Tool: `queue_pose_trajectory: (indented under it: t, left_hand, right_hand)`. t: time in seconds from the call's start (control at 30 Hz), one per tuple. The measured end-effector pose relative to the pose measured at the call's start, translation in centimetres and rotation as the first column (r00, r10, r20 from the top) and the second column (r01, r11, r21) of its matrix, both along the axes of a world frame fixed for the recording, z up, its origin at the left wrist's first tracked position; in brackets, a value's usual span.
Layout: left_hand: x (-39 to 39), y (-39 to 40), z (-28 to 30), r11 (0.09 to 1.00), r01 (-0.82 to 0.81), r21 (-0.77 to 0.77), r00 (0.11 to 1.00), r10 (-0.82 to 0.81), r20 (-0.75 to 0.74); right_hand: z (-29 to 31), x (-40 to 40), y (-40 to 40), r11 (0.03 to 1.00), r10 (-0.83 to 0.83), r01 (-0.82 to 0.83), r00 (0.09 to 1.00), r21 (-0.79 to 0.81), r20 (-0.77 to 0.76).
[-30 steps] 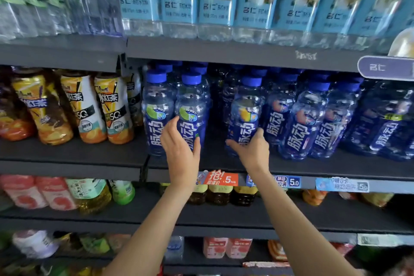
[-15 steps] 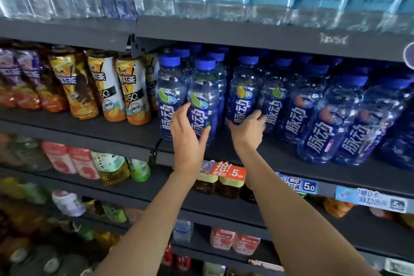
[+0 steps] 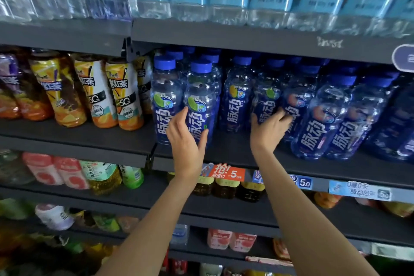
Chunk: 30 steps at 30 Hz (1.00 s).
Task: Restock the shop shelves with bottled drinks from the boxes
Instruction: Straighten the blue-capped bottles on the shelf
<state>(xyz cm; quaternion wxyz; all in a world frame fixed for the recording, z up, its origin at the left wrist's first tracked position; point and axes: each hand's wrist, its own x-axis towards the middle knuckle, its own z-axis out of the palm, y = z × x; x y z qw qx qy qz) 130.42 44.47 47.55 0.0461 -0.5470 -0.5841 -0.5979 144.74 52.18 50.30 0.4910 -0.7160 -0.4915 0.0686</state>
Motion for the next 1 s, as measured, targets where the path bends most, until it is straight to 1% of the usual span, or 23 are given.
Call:
queue_pose_trajectory:
  t: [0.07,0.13,0.17,0.27,0.4,0.5,0.67,0.73,0.87,1.0]
  left_hand:
    - [0.1,0.0,-0.1,1.0,0.01,0.004,1.0,-0.01,0.007]
    - [-0.1,-0.2,-0.1,0.999,0.038,-0.017,0.999,-0.038,0.007]
    - [-0.2,-0.2,-0.1,0.998,0.054,-0.038,0.999,-0.054,0.004]
    - [-0.6,-0.2,0.4,0.994,0.069,-0.081,0.997,-0.07,-0.016]
    - [-0.5,-0.4,0.7,0.995,0.066,-0.073,0.998,-0.067,-0.013]
    - [-0.6,-0.5,0.5,0.996,0.066,-0.054,0.998,-0.067,-0.018]
    - [-0.5,-0.4,0.6,0.997,0.065,-0.045,0.998,-0.065,-0.004]
    - [-0.4,-0.6,0.7,0.995,0.081,-0.052,0.997,-0.081,0.001]
    - [-0.9,-0.4,0.7,0.995,0.078,-0.06,0.996,-0.08,-0.036]
    - [-0.6,-0.5,0.6,0.996,0.075,-0.053,0.997,-0.076,-0.006]
  right_hand:
    - [-0.1,0.0,0.6,0.996,-0.011,0.02,0.995,-0.088,0.102]
    - [0.1,-0.4,1.2,0.987,-0.039,0.06,0.989,-0.147,0.141]
    - [0.3,-0.6,1.6,0.983,-0.062,0.083,0.99,-0.163,0.128]
    - [1.4,-1.0,2.5,0.98,-0.125,0.127,0.992,-0.151,0.019]
    - [1.5,-0.8,2.5,0.986,-0.103,0.097,0.994,-0.136,-0.041]
    - [1.0,-0.4,1.9,0.988,-0.116,0.104,0.988,-0.118,-0.098]
    - [1.3,0.1,1.6,0.988,-0.084,0.076,0.995,-0.138,-0.048]
    - [1.7,-0.3,1.9,0.987,-0.079,0.068,0.994,-0.144,-0.072]
    - [2.2,-1.1,2.8,0.991,-0.038,0.02,0.99,-0.131,-0.137]
    - [1.7,-0.2,2.8,0.993,0.041,-0.049,0.996,-0.112,-0.075]
